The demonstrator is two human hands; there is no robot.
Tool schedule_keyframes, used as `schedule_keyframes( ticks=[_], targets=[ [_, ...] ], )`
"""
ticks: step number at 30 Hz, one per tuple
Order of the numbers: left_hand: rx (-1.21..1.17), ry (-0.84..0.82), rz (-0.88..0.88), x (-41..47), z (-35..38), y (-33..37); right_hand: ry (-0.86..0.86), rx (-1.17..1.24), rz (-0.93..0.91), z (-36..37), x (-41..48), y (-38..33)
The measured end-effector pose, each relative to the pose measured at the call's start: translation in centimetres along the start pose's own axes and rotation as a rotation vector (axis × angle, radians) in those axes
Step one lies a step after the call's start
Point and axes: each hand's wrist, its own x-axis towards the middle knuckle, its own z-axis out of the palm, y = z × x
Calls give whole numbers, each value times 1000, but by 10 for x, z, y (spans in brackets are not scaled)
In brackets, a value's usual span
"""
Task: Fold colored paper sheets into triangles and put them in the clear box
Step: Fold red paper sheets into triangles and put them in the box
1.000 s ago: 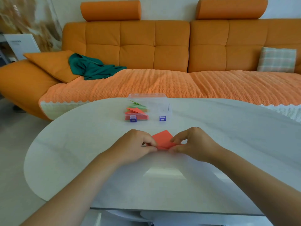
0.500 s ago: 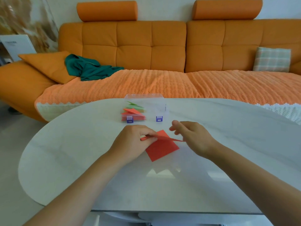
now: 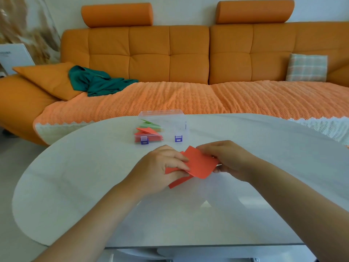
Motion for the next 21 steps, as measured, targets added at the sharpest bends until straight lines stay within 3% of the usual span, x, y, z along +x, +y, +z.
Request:
schedule_keyframes(
  ticks=[5,9,12,17,21],
  targets=[
    [69,-99,-59,3,4,5,66,-212,-112,4,-7,2],
    [-33,-94,-351,9,12,16,111,-241,-166,4,-13,4],
    [-255,-39,-517,15,21,19,119,-196,-201,2,-18,6],
    [-358,8,-562,22,26,26,14,-128,-225,-5,-24,6],
    [-431,9,-538,24,33,27,77,-212,-250,-9,-21,12]
  ],
)
